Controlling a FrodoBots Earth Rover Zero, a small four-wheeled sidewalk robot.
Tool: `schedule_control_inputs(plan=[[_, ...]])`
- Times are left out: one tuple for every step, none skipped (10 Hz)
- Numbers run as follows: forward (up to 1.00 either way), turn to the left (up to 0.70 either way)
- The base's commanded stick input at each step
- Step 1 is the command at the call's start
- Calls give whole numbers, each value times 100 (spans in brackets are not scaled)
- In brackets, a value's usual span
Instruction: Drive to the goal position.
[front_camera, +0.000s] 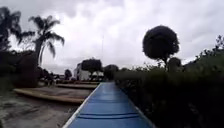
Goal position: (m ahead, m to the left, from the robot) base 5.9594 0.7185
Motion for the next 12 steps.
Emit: schedule_control_inputs(plan=[[50, 0], [50, 0], [50, 0], [50, 0], [50, 0], [50, 0], [50, 0], [50, 0], [50, 0], [50, 0], [50, -13], [50, -34]])
